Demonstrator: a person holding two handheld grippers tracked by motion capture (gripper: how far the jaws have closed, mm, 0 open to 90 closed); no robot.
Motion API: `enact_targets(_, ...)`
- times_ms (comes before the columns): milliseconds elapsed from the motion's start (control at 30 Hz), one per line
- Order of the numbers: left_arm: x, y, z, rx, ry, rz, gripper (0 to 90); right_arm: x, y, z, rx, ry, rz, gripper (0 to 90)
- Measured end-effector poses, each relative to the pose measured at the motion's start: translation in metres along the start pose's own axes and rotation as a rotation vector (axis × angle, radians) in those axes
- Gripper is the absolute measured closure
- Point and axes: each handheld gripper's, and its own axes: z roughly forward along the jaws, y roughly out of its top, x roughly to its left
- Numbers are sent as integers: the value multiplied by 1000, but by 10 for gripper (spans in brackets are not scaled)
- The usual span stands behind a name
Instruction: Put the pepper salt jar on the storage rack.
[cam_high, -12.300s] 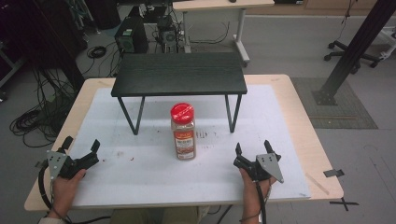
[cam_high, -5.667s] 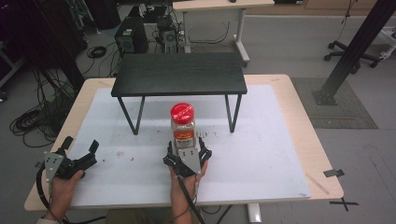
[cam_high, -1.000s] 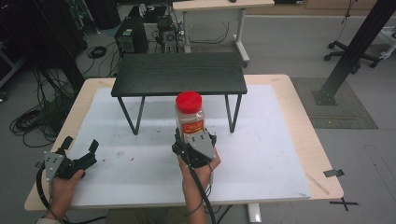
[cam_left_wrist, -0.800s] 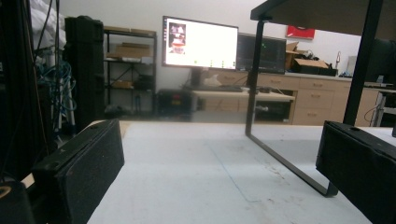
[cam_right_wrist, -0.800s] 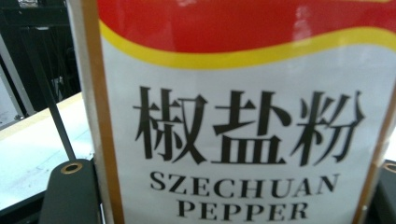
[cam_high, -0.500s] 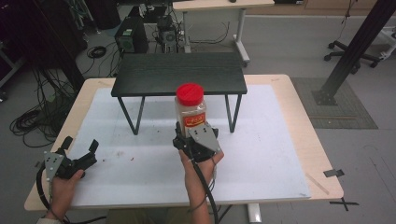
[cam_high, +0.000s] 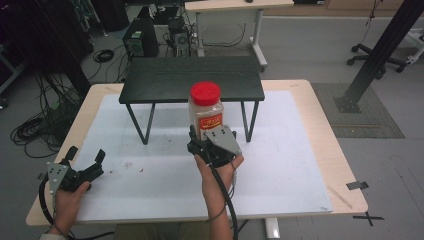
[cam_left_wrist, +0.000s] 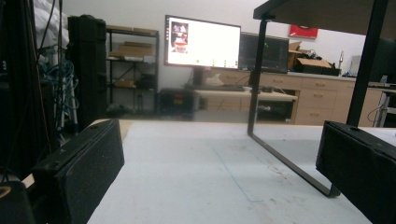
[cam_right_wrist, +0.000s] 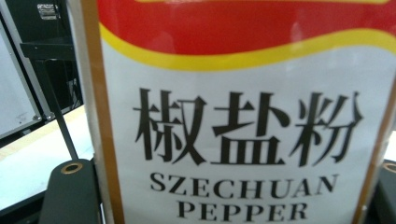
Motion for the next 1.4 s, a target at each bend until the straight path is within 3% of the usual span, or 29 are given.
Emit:
enact_targets(233,0,0,0,1,2,-2,13,-3,10,0,7,23,-12,247)
enact_targets(600,0,0,0,2,7,-2,12,-11,19,1,3,111,-11,247)
enact_targets(1400,-2,0,1,11,30,9,13,-42,35,-5,-42,269,-28,249)
